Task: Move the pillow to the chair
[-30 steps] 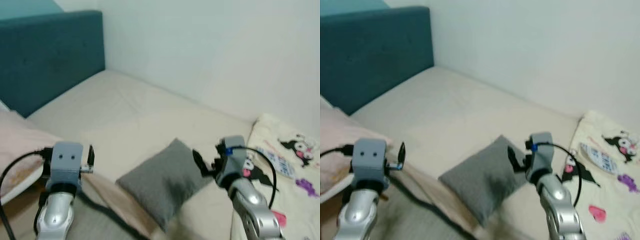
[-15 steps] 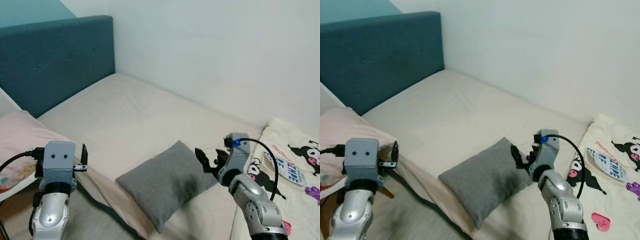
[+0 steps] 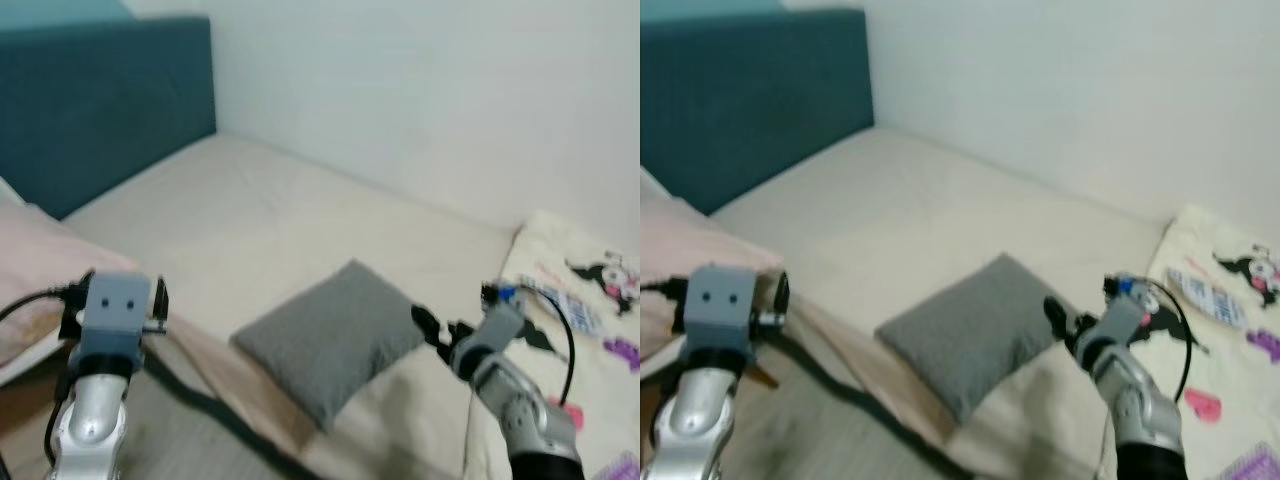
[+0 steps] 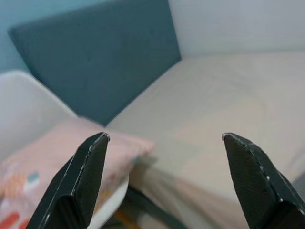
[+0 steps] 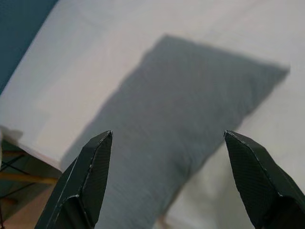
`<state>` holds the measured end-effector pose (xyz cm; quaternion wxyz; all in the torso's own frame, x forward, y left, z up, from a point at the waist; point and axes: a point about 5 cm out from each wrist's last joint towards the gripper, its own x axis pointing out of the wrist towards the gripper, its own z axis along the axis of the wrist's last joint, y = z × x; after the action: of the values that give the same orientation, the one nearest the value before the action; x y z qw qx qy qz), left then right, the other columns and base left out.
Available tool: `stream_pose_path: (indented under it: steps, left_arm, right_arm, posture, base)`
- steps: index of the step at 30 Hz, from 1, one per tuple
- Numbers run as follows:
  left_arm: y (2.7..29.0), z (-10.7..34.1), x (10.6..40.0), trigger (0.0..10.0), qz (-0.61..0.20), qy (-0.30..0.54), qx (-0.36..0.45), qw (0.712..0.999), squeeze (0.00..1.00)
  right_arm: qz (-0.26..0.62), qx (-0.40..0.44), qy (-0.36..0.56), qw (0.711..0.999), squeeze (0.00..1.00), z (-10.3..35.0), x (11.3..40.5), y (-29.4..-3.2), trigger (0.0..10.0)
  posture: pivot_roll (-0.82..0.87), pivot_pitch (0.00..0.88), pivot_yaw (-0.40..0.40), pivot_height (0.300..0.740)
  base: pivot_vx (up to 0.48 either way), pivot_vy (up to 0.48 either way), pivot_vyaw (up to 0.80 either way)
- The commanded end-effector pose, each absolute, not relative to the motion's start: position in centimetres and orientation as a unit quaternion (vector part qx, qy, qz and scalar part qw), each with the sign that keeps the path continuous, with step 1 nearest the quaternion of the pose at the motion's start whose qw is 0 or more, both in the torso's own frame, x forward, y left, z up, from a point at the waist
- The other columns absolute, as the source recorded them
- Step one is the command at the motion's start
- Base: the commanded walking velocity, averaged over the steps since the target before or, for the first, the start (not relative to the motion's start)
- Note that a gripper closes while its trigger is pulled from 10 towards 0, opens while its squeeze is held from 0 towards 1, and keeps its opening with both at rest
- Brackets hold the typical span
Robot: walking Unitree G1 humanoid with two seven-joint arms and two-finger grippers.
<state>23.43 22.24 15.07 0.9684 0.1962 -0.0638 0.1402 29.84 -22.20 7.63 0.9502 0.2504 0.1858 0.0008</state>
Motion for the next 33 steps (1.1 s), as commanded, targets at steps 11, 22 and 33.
stream_pose_path:
  steps: [11,22,33]
  left_arm:
    - [23.3,14.8,22.7,10.0,0.146,-0.043,0.217,0.964,0.0]
    - [24.3,16.1,21.3,10.0,0.128,-0.038,0.263,0.955,0.0]
    - [25.2,16.8,19.5,10.0,0.118,-0.018,0.293,0.948,0.0]
  right_arm:
    - [-0.008,0.35,0.181,0.919,0.0,7.4,31.4,-22.3,10.0]
    - [-0.052,0.422,0.232,0.875,0.0,4.4,31.8,-20.8,10.0]
    - [-0.035,0.495,0.215,0.841,0.0,4.3,31.9,-20.3,10.0]
  posture:
    - [0.0,0.0,-0.109,0.571]
    - [0.05,0.064,-0.089,0.526]
    - [0.06,0.163,-0.08,0.502]
  base:
    - [0.0,0.0,0.0]
    - [0.0,0.0,0.0]
    - [0.0,0.0,0.0]
